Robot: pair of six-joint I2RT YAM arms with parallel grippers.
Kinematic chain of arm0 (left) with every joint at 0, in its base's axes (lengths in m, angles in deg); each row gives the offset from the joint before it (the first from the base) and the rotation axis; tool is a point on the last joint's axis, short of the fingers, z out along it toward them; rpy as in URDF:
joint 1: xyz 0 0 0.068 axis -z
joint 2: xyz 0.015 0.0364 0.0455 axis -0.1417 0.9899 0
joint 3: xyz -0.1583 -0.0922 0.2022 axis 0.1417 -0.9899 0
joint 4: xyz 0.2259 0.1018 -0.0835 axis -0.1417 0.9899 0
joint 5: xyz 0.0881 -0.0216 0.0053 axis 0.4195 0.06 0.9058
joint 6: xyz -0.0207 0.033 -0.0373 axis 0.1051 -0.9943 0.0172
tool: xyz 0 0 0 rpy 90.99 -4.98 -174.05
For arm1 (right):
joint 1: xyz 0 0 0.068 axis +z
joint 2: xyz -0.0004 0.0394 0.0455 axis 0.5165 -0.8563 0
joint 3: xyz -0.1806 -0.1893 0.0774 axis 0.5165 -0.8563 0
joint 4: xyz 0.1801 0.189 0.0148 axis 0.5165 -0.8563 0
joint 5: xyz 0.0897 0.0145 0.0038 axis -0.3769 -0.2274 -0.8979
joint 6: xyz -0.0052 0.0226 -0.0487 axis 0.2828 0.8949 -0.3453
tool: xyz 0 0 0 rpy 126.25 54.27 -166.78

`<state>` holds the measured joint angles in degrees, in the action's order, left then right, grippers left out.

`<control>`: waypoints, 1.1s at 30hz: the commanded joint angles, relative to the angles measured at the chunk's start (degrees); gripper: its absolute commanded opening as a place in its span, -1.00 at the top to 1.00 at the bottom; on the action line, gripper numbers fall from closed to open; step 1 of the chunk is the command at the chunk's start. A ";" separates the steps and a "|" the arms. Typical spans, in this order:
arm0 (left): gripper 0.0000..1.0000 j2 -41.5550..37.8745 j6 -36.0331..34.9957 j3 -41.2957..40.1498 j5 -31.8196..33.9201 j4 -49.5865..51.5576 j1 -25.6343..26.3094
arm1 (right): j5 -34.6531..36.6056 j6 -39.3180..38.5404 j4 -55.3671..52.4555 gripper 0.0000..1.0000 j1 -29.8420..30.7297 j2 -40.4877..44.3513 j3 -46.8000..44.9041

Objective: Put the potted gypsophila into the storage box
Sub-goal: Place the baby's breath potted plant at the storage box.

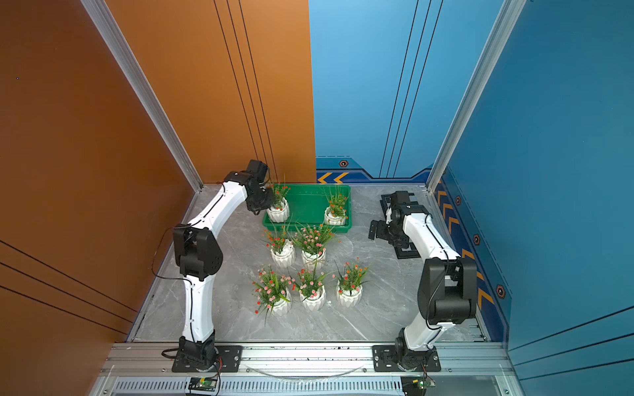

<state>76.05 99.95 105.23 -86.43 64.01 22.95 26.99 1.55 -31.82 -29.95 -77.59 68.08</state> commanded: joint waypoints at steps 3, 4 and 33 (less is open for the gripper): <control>1.00 -0.75 0.73 -1.81 -0.46 -1.40 0.53 | -0.53 -1.56 -1.49 -1.00 -0.36 -0.13 -0.15; 1.00 -0.88 0.71 -2.25 -0.29 -1.39 0.55 | -0.53 -1.52 -1.39 -1.00 -0.36 -0.18 -0.26; 0.82 -5.16 3.25 -13.50 2.09 -6.81 -0.13 | -0.80 -1.35 -0.94 -1.00 -0.36 0.16 -1.24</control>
<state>73.99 102.55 92.59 -85.95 57.80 23.15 26.51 1.13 -31.79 -29.99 -77.59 67.49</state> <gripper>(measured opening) 0.111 0.999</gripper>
